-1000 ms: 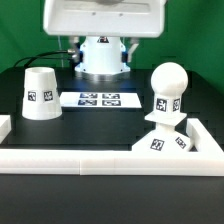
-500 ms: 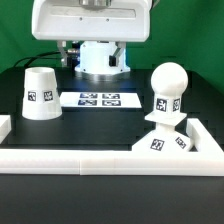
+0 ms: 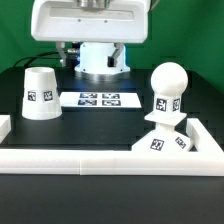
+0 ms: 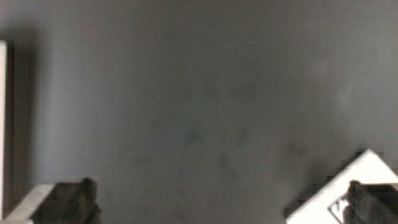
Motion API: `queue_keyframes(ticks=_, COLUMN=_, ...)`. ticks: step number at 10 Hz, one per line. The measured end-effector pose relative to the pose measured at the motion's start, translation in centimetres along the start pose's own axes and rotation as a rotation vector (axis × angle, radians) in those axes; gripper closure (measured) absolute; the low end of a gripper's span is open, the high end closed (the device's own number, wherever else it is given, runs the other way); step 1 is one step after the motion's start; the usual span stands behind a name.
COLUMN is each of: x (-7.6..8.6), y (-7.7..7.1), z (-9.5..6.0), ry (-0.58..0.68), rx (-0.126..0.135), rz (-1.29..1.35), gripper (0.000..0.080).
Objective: Assemble lamp
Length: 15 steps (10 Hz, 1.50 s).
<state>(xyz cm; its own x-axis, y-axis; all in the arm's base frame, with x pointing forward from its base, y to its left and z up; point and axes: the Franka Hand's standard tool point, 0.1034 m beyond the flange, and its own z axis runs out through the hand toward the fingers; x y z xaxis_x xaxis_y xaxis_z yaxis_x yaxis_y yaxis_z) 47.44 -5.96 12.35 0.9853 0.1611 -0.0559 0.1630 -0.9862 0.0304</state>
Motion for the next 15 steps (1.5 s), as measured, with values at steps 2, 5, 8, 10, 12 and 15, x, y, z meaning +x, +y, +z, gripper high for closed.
queue_keyframes(ticks=2, x=-1.9, y=1.5, z=0.2, ry=-0.013, rx=0.004, rz=0.016, gripper=0.0101)
queue_keyframes(ticks=5, x=-4.5, y=3.4, z=0.2, ry=-0.024, rx=0.012, rz=0.069, gripper=0.0101)
queue_keyframes(ticks=8, x=-4.6, y=3.5, z=0.2, ry=-0.029, rx=0.012, rz=0.074, gripper=0.0101)
queue_keyframes(ticks=10, x=-4.6, y=3.5, z=0.3, ry=-0.030, rx=0.012, rz=0.074, gripper=0.0101)
queue_keyframes(ticks=12, x=-5.2, y=3.4, z=0.5, ry=-0.030, rx=0.014, rz=0.096, gripper=0.0101)
queue_keyframes(ticks=15, x=-8.5, y=3.4, z=2.1, ry=-0.031, rx=0.024, rz=0.116, gripper=0.0101)
